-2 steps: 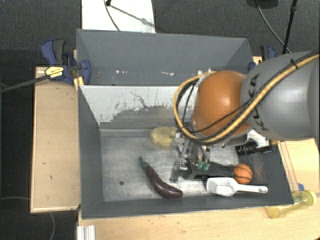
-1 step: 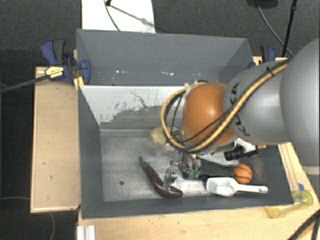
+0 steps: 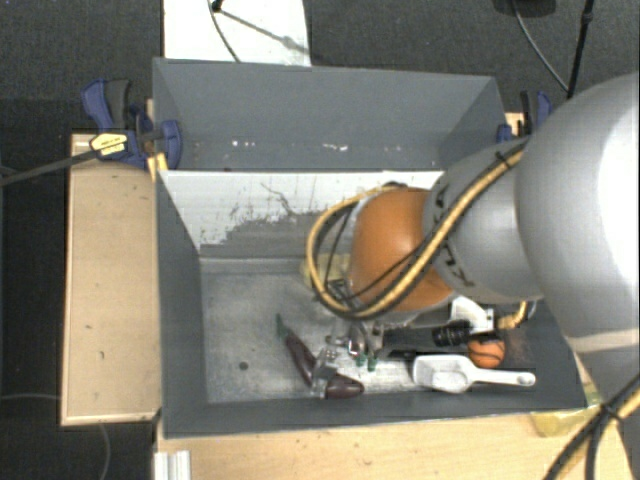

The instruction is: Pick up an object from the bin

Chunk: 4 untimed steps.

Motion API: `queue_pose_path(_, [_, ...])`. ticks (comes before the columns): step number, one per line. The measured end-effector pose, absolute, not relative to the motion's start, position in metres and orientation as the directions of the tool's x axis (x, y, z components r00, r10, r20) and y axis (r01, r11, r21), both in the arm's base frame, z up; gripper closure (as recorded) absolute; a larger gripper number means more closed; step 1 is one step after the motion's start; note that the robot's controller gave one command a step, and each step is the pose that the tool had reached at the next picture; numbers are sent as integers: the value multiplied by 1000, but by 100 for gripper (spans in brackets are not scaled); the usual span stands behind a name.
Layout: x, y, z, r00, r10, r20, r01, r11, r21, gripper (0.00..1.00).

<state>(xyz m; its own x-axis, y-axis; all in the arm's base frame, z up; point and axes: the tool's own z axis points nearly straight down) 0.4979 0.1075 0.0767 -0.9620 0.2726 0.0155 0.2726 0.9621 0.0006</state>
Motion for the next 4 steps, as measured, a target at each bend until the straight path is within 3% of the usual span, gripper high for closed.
queue_pose_path(1, [480, 116, 73, -929, 369, -8, 369, 929, 6, 100])
queue_pose_path(3, [478, 115, 78, -929, 369, -1, 369, 929, 1, 100])
queue_pose_path(4, [475, 114, 98, -929, 369, 7, 369, 929, -5, 100])
